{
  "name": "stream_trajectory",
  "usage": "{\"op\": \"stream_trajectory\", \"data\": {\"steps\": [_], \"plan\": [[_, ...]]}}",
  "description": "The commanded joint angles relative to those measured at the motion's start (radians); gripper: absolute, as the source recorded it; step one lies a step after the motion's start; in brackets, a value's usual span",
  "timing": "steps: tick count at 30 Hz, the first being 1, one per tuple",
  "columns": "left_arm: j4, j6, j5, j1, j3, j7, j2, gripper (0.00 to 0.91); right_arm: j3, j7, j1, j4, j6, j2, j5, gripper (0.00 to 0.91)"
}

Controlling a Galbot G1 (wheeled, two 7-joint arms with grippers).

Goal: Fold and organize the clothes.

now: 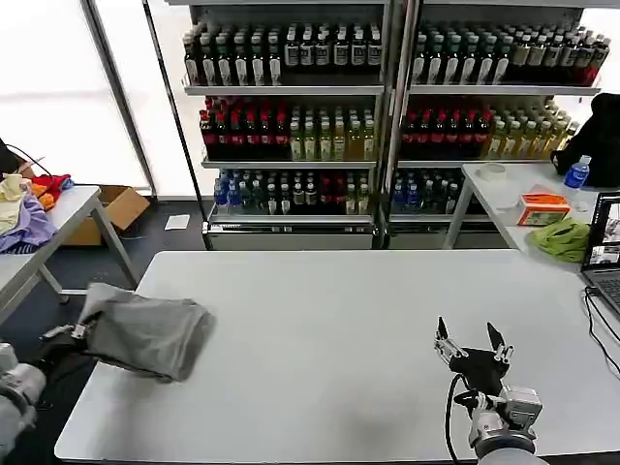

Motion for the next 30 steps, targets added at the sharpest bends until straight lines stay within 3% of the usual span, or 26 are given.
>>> {"op": "stream_trajectory", "data": {"steps": [1,10,19,24,30], "plan": [[-0.108,-0.007,0.028,0.026,-0.091,0.039,0.069,0.000,0.006,0.002,0.005,-0.006,0.000,-0.005,0.007,0.907],[-0.291,-0.008,0.106,0.017,0.182,0.016,0.004,0.000,0.038,0.005,-0.030,-0.007,0.005,-0.002,0.008,0.907],[-0.609,0.088,0.200,-0.050,0.750,-0.159,-0.053,0.000,0.061,0.011,-0.034,-0.017,-0.005,0.038,-0.020,0.907],[-0.508,0.094,0.251,-0.160,0.953,-0.204,-0.093,0.000,0.068,0.010,-0.069,-0.016,-0.010,0.059,-0.027,0.907],[-0.385,0.100,0.251,-0.252,1.001,-0.237,-0.150,0.000,0.074,0.001,-0.085,-0.013,-0.015,0.063,-0.044,0.907]]}}
